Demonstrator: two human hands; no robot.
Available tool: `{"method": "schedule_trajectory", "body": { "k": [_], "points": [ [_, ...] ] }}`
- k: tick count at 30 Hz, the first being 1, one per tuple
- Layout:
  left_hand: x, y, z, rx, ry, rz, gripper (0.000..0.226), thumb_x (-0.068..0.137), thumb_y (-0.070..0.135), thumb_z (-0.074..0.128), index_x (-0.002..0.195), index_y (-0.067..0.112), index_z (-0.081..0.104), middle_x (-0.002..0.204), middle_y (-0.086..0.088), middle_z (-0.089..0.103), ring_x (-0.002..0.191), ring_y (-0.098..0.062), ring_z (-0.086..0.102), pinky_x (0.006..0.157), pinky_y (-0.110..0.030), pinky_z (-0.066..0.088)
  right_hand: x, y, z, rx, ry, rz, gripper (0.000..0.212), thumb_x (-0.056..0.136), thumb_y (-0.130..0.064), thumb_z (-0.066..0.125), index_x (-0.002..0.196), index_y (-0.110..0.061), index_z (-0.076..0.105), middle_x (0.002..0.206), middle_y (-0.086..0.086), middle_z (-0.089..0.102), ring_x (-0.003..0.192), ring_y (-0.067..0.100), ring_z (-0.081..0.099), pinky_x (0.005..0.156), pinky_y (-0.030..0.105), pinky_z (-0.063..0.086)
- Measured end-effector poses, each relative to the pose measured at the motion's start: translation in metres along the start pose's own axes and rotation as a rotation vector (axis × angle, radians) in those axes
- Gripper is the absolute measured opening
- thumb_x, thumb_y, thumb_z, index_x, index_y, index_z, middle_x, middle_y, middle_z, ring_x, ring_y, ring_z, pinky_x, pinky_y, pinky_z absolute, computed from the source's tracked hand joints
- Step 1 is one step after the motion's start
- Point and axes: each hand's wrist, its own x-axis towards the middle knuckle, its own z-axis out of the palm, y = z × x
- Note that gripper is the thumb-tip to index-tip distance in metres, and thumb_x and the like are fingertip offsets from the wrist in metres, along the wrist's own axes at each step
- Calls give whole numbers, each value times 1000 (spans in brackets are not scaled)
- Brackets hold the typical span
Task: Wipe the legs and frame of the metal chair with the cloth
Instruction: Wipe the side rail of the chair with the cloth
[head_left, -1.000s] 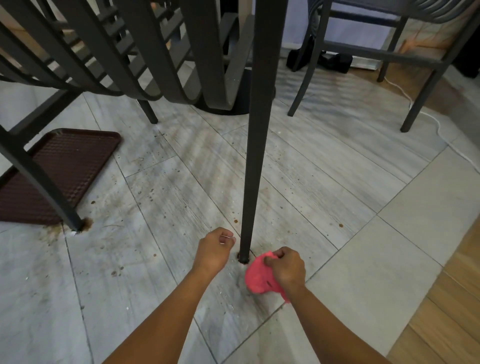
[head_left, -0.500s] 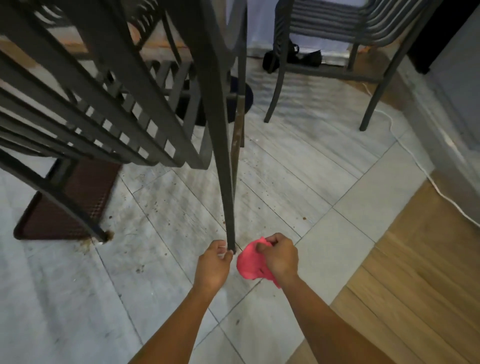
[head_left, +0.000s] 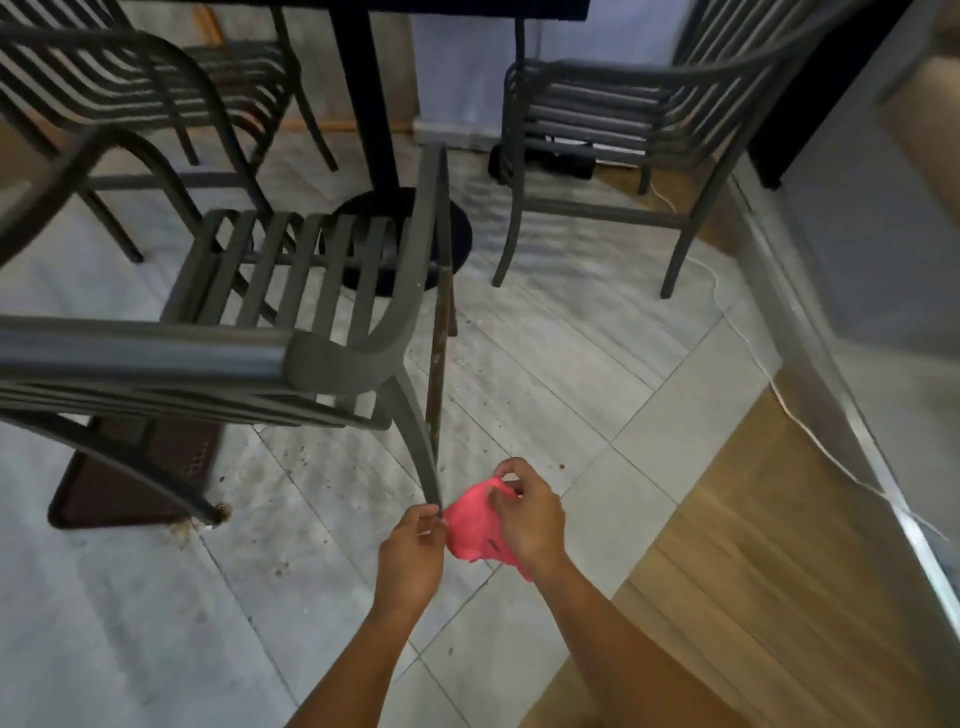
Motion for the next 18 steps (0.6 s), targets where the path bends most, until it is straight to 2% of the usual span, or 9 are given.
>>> {"method": "schedule_trajectory", "body": {
  "k": [6,10,12,14,16,18],
  "points": [
    [20,29,24,-75,135,-52,16,97,21,46,106,18,59,101,2,62,89,-11,55,77,-20,38,55,-12,-14,39,-135,-38,17,89,-14,56,84,-29,60,87,-2,67,83,20,63,72,32,51],
    [22,52,57,-156,234,-137,19,97,28,46,107,18,59,94,4,61,86,-14,58,70,-22,38,82,-15,-31,73,-253,-36,12,91,-16,55,86,-27,59,86,0,65,80,19,62,70,36,53],
    [22,65,73,-224,306,-174,22,96,32,47,108,17,58,92,2,62,81,-13,58,64,-18,40,94,-16,-43,67,-337,-59,10,92,-19,54,87,-27,58,89,0,64,81,19,63,71,36,55],
    [26,79,85,-331,370,-222,16,95,28,52,105,17,57,91,-2,64,79,-16,61,64,-22,48,106,-16,-53,68,-425,-81,8,91,-20,56,89,-28,57,91,-2,64,82,17,63,70,34,55],
    [32,88,93,-438,411,-267,8,93,21,56,101,18,56,92,-4,65,81,-22,64,73,-36,55,118,-11,-60,52,-519,-115,13,87,-21,59,90,-33,55,92,-7,62,83,12,62,69,27,53],
    [37,93,98,-453,461,-291,11,90,15,58,101,18,57,90,-1,65,82,-20,63,74,-34,53,128,-6,-65,45,-606,-154,26,81,-16,62,93,-37,52,95,-14,58,82,4,60,64,17,51]
  ]
}}
